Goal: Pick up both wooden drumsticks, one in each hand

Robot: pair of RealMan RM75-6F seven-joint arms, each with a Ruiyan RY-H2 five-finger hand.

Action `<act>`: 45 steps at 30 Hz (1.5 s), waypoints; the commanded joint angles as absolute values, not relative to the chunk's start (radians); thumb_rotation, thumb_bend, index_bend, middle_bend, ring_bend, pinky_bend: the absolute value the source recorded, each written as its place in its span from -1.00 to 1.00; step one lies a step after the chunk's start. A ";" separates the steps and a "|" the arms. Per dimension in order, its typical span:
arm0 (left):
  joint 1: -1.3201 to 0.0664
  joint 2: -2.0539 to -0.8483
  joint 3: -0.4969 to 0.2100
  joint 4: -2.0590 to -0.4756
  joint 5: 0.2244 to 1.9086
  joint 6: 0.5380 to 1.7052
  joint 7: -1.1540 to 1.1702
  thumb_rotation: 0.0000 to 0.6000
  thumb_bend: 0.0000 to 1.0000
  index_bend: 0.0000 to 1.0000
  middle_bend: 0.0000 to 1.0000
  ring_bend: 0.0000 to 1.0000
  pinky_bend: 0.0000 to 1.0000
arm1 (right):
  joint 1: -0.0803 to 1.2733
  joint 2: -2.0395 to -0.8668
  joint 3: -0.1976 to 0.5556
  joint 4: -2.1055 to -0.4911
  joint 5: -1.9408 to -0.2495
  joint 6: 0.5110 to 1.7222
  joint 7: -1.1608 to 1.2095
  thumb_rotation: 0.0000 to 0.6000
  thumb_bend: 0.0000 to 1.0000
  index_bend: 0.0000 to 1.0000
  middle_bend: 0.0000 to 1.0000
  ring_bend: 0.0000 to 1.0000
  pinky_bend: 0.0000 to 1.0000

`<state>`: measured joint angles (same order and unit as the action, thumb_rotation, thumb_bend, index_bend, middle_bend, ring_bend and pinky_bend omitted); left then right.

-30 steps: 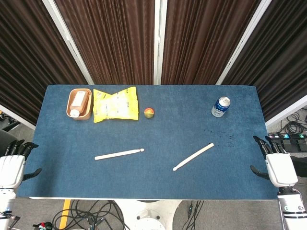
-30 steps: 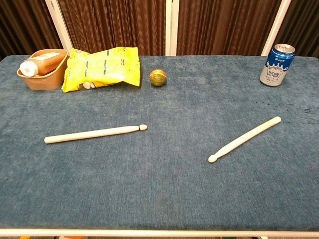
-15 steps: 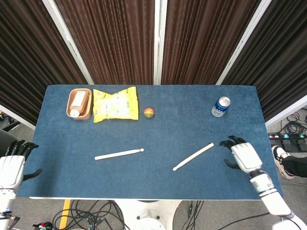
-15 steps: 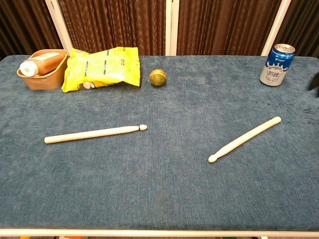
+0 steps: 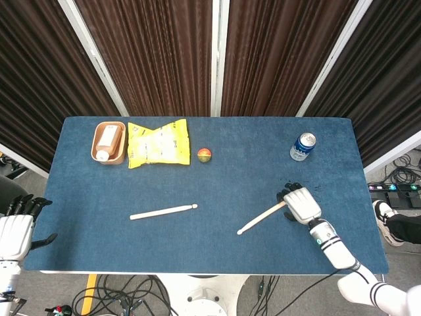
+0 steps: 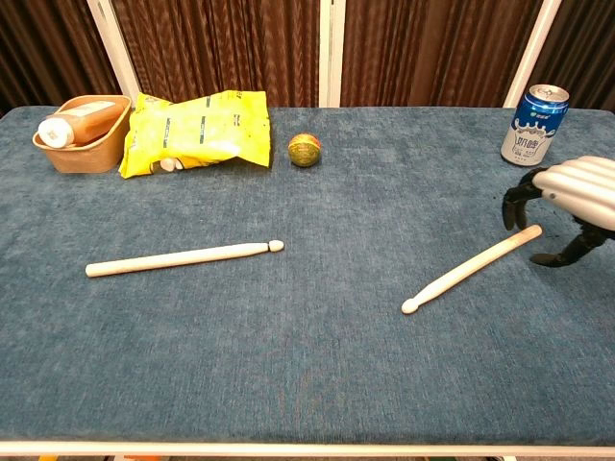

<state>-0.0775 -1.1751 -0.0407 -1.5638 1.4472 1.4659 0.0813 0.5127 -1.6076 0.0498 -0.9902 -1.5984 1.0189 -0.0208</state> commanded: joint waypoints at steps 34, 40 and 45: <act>-0.085 -1.190 -0.043 -1.528 1.441 1.445 0.045 1.00 -1.00 -0.47 -0.55 -0.78 -0.78 | 0.562 -1.669 -0.005 -0.892 -1.591 1.031 -0.016 1.00 -0.41 0.07 0.02 -0.45 -0.42; -0.107 -1.177 -0.046 -1.535 1.451 1.419 0.058 1.00 -1.00 -0.47 -0.55 -0.78 -0.78 | 0.553 -1.662 -0.003 -0.894 -1.599 1.082 0.023 1.00 -0.13 0.44 0.20 -0.20 -0.26; -0.166 -1.157 -0.061 -1.549 1.481 1.367 0.062 1.00 -1.00 -0.46 -0.55 -0.78 -0.76 | 0.537 -1.631 0.013 -0.926 -1.588 1.133 0.114 1.00 0.04 0.60 0.29 -0.10 -0.18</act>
<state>-0.1467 -1.1648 -0.0540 -1.5427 1.4701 1.3853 0.0586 0.5459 -1.6480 0.0034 -0.9082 -1.5945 1.1101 0.0760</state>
